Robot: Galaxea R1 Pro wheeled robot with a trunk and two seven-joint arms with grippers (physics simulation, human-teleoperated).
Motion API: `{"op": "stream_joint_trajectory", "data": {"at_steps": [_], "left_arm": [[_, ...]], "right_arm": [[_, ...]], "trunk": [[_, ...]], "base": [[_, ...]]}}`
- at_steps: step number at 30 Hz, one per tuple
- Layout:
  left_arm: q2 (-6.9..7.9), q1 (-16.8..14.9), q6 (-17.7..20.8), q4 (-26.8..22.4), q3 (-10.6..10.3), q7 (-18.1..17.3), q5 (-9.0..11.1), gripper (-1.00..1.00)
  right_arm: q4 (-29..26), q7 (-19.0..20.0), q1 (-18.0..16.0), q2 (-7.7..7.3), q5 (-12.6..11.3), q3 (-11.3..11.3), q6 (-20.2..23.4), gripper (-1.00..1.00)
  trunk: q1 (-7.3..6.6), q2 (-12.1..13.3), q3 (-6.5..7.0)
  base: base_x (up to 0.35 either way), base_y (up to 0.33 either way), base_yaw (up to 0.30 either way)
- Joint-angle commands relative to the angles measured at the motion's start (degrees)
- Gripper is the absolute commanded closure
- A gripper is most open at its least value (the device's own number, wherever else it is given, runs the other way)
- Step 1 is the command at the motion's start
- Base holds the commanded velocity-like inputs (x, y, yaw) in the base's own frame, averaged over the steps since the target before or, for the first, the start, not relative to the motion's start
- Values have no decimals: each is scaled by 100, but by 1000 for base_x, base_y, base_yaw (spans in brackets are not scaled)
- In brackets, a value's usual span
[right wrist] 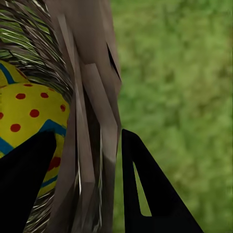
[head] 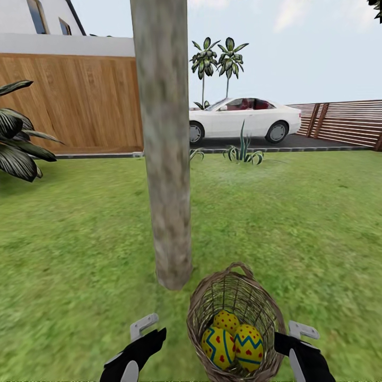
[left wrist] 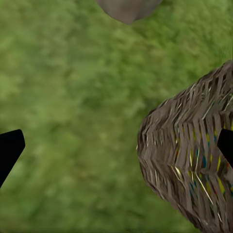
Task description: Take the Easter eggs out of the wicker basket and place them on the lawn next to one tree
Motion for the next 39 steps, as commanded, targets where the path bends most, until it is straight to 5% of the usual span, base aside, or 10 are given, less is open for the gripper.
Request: {"op": "stream_joint_trajectory", "data": {"at_steps": [1,12,13,18,28,32,39], "left_arm": [[1,-3,13,-8,-9,54,61,-100],[1,-3,16,-17,-9,38,62,-100],[1,-3,19,-16,-9,37,62,-100],[1,-3,20,-9,-9,32,62,-100],[7,-3,-17,112,-13,34,22,-100],[23,-3,-405,245,-467,99,-1,-100],[28,-3,-582,391,-560,129,-8,-100]], "right_arm": [[-13,-10,-5,2,-26,-10,25,100],[-10,-10,-5,4,-26,-13,17,100],[-9,-10,-5,5,-26,-8,17,-100],[-16,-10,-5,0,-17,-4,17,-100],[-17,-10,-5,4,-22,-4,17,-100],[-17,-10,-5,5,-26,-4,17,-100],[-8,-10,-5,5,-26,1,17,-100]], "trunk": [[21,-44,-24],[131,-245,-114],[131,-245,-114],[131,-245,-114],[-88,156,66],[-176,317,138],[-330,597,263]], "base": [[0,0,0],[0,0,0],[0,0,0],[0,0,0],[0,0,0],[0,0,0],[-163,0,0]]}}
